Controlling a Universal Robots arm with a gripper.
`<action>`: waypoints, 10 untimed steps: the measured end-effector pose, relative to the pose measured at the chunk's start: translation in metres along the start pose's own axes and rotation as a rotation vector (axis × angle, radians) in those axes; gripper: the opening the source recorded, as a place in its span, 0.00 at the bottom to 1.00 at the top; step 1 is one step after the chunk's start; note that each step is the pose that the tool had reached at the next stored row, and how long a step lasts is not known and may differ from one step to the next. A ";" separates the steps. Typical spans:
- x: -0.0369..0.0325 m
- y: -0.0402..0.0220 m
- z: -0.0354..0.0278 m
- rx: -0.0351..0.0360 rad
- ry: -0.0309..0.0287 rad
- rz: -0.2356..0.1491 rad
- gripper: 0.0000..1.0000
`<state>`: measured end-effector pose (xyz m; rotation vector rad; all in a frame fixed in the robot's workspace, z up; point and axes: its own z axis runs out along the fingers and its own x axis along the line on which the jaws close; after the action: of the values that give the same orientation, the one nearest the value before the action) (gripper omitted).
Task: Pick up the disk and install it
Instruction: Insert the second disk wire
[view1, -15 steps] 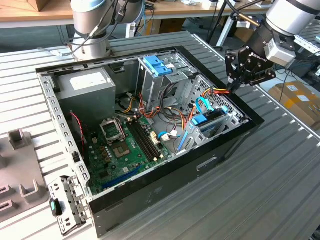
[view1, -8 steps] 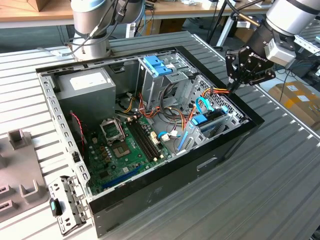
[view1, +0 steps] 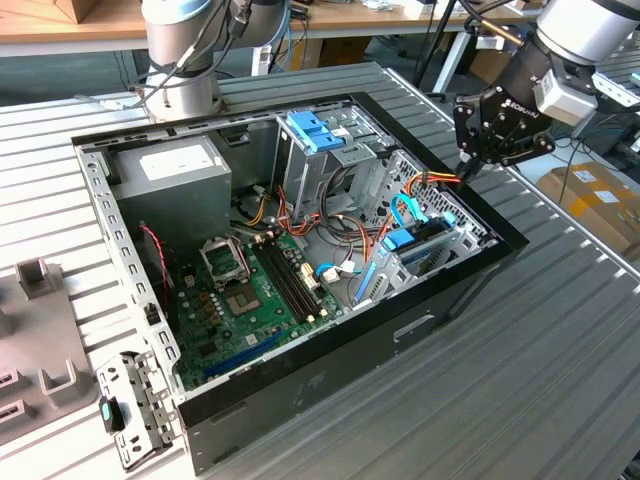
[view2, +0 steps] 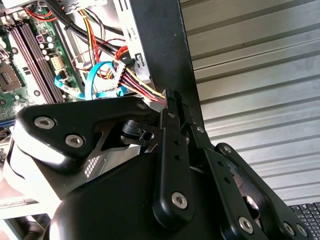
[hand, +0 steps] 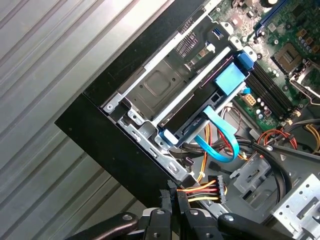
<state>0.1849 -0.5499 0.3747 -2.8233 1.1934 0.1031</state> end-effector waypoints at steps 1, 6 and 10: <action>-0.0011 0.0011 0.0001 0.0002 0.0001 0.002 0.16; -0.0019 0.0022 0.0005 0.0071 0.0032 0.076 0.16; -0.0020 0.0022 0.0010 0.0142 0.0066 0.154 0.16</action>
<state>0.1819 -0.5499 0.3738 -2.7180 1.4064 0.0938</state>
